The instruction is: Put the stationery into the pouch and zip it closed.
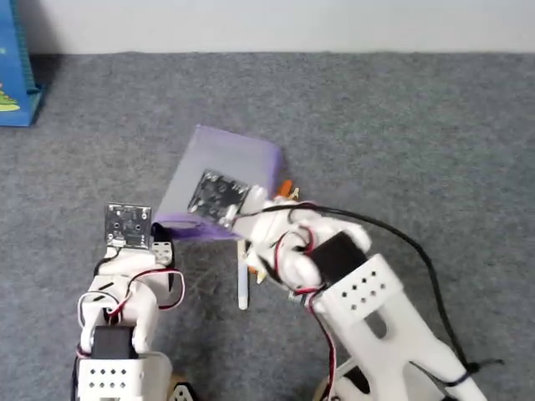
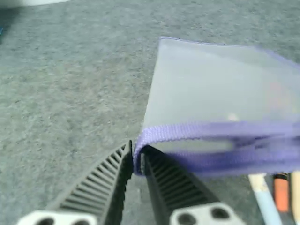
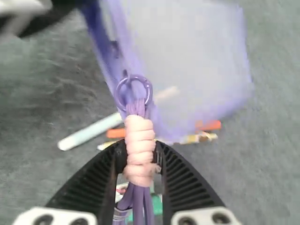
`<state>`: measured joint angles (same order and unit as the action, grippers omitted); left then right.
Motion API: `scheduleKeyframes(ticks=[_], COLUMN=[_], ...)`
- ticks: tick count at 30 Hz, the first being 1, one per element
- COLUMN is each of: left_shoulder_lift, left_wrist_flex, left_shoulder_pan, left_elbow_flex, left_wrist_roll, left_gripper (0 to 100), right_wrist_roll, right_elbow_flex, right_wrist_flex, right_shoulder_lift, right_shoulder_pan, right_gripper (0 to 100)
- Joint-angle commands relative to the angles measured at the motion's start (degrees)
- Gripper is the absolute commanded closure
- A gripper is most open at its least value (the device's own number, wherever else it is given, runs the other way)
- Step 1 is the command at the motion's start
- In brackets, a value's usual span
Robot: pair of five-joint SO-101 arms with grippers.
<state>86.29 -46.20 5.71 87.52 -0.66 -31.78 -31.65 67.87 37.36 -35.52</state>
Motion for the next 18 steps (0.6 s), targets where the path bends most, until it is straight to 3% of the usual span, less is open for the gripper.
scheduleKeyframes(ticks=[1, 18], left_shoulder_lift=[0.6, 0.6], left_wrist_flex=[-0.3, -1.1], left_shoulder_pan=[1.9, 2.0], left_elbow_flex=[-3.5, -3.8], left_wrist_roll=[-0.4, -0.4], left_gripper=[99, 99], right_wrist_roll=[-1.8, -4.7], right_elbow_flex=[0.6, 0.4], right_wrist_flex=[0.3, 5.6], right_shoulder_lift=[4.6, 16.1], right_shoulder_pan=[4.9, 9.8], right_gripper=[98.9, 98.8])
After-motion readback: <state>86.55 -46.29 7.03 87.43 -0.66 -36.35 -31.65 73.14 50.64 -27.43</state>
